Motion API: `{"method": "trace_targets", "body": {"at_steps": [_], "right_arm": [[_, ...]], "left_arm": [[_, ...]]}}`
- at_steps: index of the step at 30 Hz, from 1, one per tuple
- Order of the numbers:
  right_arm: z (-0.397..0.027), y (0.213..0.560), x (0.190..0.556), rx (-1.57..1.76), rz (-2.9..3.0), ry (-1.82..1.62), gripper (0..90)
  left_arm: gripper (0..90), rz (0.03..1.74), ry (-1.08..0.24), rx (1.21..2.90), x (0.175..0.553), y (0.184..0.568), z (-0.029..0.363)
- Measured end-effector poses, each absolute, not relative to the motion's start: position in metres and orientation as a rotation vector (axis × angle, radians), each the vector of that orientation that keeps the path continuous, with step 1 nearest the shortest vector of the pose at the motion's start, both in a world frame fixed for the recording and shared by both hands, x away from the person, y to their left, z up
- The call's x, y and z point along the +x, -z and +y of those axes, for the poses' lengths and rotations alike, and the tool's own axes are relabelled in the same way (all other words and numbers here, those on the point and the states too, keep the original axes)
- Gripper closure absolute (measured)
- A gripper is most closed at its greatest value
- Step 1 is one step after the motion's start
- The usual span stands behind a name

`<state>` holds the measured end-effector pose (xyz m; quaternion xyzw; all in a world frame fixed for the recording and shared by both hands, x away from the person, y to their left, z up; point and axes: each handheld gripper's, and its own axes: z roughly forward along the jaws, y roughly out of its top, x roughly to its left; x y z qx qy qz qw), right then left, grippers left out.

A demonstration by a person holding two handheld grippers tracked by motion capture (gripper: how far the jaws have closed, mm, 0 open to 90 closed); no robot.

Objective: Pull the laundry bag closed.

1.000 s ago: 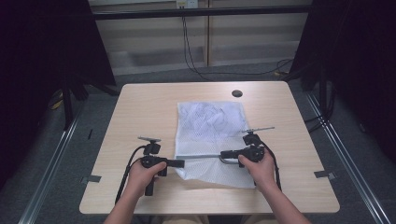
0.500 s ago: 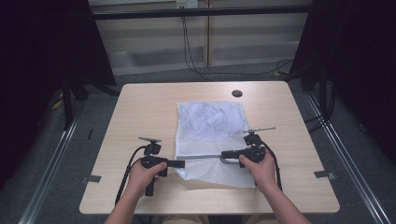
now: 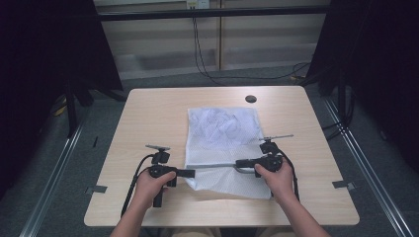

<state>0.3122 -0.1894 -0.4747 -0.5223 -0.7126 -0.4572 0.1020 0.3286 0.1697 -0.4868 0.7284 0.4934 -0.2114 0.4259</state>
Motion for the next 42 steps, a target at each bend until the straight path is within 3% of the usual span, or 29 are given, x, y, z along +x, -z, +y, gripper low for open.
{"method": "trace_targets", "body": {"at_steps": [42], "right_arm": [[-0.209,0.473,0.312,-1.571,-2.072,1.360,86.7]], "left_arm": [[87.6,1.237,0.543,1.800,0.328,0.486,0.169]]}}
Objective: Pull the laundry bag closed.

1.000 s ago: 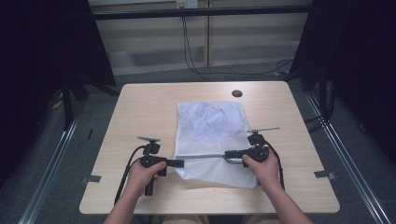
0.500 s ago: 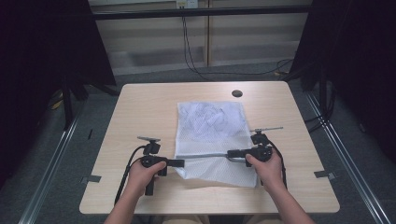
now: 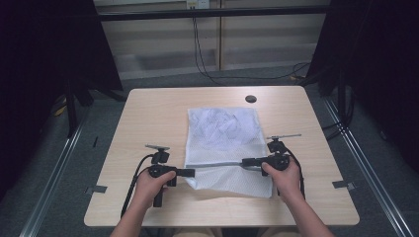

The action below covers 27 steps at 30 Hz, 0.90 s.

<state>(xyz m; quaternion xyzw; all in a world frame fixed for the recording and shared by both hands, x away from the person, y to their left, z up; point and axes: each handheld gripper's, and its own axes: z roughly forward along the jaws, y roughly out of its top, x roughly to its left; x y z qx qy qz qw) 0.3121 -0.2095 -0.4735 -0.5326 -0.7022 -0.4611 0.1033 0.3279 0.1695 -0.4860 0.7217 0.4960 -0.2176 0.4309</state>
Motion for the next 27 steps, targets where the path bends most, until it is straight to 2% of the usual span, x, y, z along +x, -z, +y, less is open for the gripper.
{"method": "trace_targets", "body": {"at_steps": [27], "right_arm": [[-0.2064,0.4740,0.3147,-1.559,-2.089,1.344,86.7]], "left_arm": [[87.7,1.269,0.542,1.788,0.3285,0.4870,0.1721]]}}
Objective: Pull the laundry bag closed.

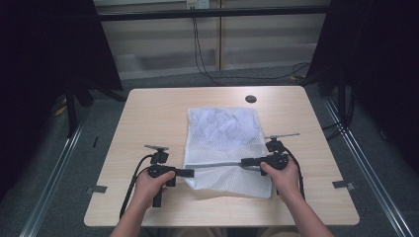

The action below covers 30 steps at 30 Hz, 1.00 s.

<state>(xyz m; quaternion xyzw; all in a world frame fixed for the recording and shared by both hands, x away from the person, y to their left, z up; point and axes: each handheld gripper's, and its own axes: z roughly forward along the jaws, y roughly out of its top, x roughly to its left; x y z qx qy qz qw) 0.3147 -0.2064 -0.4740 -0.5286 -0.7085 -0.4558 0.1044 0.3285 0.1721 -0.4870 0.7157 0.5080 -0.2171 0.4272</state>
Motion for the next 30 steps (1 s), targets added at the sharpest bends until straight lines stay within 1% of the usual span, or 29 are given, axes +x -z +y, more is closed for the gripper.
{"method": "trace_targets", "body": {"at_steps": [13,19,30], "right_arm": [[-0.2066,0.4723,0.3135,-1.558,-2.079,1.342,86.7],[-0.2157,0.4715,0.3137,-1.575,-2.064,1.354,86.7],[-0.2154,0.4720,0.3141,-1.571,-2.068,1.349,86.7]], "left_arm": [[87.7,1.276,0.519,1.797,0.3283,0.4870,0.1723],[87.7,1.284,0.528,1.781,0.3284,0.4865,0.1734],[87.7,1.280,0.539,1.796,0.3291,0.4868,0.1751]]}}
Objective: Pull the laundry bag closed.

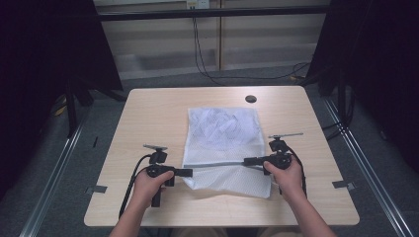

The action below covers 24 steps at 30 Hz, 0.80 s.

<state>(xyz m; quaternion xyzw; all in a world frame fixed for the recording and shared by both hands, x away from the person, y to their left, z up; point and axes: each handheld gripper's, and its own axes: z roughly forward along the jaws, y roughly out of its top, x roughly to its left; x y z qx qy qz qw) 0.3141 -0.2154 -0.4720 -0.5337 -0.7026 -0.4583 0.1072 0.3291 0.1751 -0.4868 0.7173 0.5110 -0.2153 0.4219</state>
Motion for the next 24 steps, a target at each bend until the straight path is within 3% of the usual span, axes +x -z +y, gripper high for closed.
{"method": "trace_targets", "body": {"at_steps": [24], "right_arm": [[-0.2257,0.4710,0.3117,-1.595,-2.063,1.359,86.7]], "left_arm": [[87.7,1.289,0.534,1.786,0.3294,0.4867,0.1747]]}}
